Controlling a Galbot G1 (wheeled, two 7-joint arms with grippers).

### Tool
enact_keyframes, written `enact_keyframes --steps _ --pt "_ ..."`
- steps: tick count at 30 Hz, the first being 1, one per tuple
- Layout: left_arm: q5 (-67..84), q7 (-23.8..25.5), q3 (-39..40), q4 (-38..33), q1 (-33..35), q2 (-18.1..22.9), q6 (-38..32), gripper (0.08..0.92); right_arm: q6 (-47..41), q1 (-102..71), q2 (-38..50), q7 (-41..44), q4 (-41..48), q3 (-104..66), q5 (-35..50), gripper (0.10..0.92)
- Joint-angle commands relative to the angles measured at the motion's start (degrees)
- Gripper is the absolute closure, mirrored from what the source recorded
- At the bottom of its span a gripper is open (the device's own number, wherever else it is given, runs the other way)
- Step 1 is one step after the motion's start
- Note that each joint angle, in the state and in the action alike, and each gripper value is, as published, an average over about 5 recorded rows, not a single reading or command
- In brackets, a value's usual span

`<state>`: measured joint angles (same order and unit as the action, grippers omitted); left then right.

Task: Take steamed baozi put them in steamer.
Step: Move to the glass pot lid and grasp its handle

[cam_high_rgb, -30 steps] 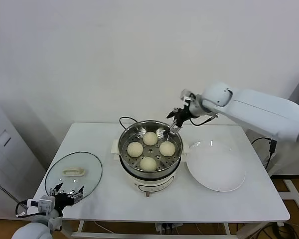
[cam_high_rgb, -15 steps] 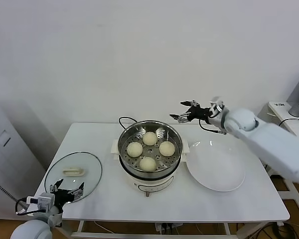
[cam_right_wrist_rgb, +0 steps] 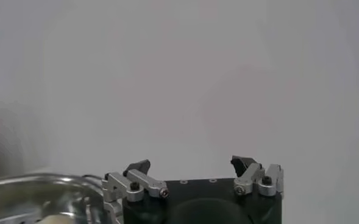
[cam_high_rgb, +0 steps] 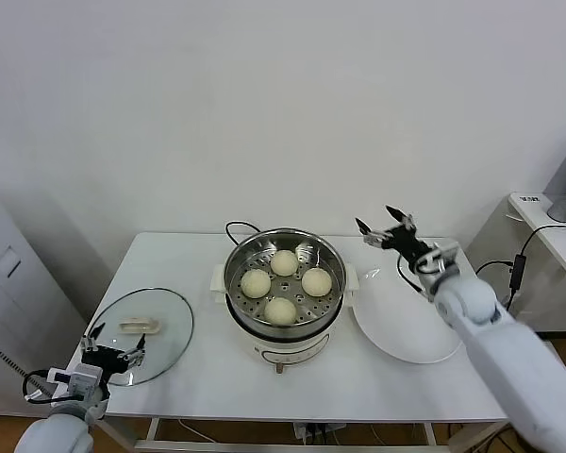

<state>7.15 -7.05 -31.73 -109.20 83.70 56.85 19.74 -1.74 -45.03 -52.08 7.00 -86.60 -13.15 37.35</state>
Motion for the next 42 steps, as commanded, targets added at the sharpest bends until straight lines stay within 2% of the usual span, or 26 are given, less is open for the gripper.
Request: enact_keyframes --steps 1,6,17,26,42 --pt "-38.4 1.8 -1.3 8.2 0.5 0.1 -14.2 0.177 3.0 -23.9 -14.0 0.4 -3.6 -24.8 -13.2 0.203" --pt "-51.4 1.9 -1.5 12.3 0.1 0.8 -19.8 0.177 4.6 -26.3 -17.7 3.4 -2.5 -27.2 -16.5 0.203" --pt "-70.2 0.5 -1.1 16.3 -3.3 3.9 -25.5 0.177 5.7 -26.6 -20.2 5.0 0.2 -29.5 -19.0 0.203" --pt "-82.0 -2.6 -1.7 20.2 -6.7 6.5 -25.5 0.177 6.0 -26.0 -20.6 5.4 1.1 -29.6 -19.1 0.203" --pt "-84.9 -3.8 -1.5 25.0 -11.6 9.0 -23.9 0.177 6.6 -23.3 -20.9 6.4 4.7 -27.6 -21.0 0.203"
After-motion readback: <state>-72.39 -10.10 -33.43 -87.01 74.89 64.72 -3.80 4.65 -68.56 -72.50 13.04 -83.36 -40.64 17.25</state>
